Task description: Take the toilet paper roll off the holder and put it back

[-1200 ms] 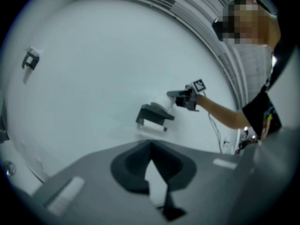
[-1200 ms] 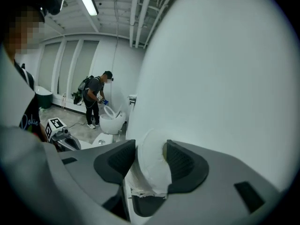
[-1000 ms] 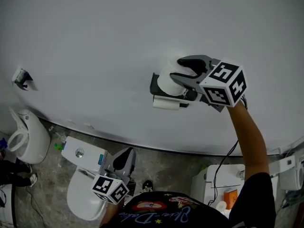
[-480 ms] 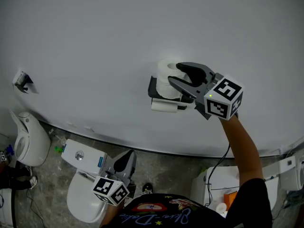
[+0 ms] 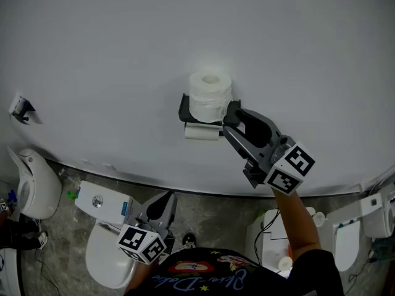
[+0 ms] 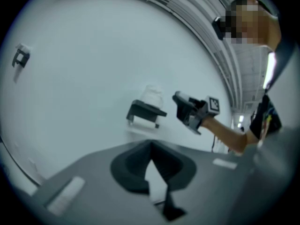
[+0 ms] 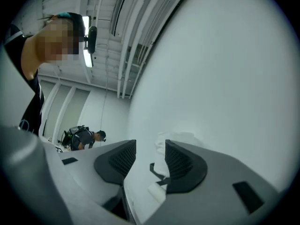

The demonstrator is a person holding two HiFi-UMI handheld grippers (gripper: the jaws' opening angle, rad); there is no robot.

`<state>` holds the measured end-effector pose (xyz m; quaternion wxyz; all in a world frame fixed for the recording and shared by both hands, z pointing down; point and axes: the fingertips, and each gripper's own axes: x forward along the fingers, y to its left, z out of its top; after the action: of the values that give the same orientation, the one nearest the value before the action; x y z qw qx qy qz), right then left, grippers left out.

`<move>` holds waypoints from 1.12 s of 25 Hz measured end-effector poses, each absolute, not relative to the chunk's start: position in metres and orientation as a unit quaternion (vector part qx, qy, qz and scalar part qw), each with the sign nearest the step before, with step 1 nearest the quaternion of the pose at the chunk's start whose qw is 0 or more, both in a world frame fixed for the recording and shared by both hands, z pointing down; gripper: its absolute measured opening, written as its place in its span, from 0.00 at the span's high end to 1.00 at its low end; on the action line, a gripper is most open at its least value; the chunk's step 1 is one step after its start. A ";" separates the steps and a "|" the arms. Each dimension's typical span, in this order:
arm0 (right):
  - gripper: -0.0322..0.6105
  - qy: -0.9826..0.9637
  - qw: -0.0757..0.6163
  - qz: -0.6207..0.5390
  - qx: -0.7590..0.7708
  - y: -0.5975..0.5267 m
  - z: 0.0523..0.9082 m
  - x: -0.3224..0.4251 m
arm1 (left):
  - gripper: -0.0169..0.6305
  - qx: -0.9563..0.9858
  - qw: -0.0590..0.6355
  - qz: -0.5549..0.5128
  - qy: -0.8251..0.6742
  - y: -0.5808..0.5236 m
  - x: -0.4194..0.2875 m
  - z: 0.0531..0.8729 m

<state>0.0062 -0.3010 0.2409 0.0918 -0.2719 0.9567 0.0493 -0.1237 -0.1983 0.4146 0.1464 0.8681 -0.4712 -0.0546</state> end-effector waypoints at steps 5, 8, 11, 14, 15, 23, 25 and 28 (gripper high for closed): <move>0.77 0.942 0.074 -0.012 -0.327 -0.287 0.303 0.031 | 0.98 0.877 0.143 -0.047 -0.457 -0.200 -0.110 0.413; 0.83 0.936 0.073 -0.052 -0.341 -0.274 0.334 0.043 | 0.98 0.880 0.145 -0.041 -0.451 -0.200 -0.103 0.414; 0.87 0.934 0.068 -0.090 -0.339 -0.255 0.363 0.045 | 0.98 0.881 0.149 -0.038 -0.447 -0.199 -0.098 0.418; 0.88 0.936 0.054 -0.123 -0.325 -0.233 0.392 0.036 | 0.98 0.883 0.150 -0.034 -0.443 -0.197 -0.093 0.421; 0.88 0.937 0.048 -0.132 -0.321 -0.225 0.401 0.033 | 0.98 0.883 0.151 -0.033 -0.443 -0.196 -0.092 0.422; 0.91 0.933 0.062 -0.176 -0.307 -0.192 0.423 0.026 | 0.98 0.878 0.151 -0.030 -0.454 -0.188 -0.095 0.425; 0.91 0.934 0.063 -0.176 -0.305 -0.188 0.423 0.026 | 0.98 0.876 0.152 -0.030 -0.457 -0.184 -0.096 0.427; 0.91 0.935 0.061 -0.172 -0.304 -0.186 0.422 0.026 | 0.98 0.875 0.153 -0.028 -0.458 -0.182 -0.094 0.427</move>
<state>0.0257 -0.1857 0.4225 0.0605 -0.3037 0.9352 -0.1717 -0.0943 -0.1816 0.4270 0.1531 0.8753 -0.4578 -0.0284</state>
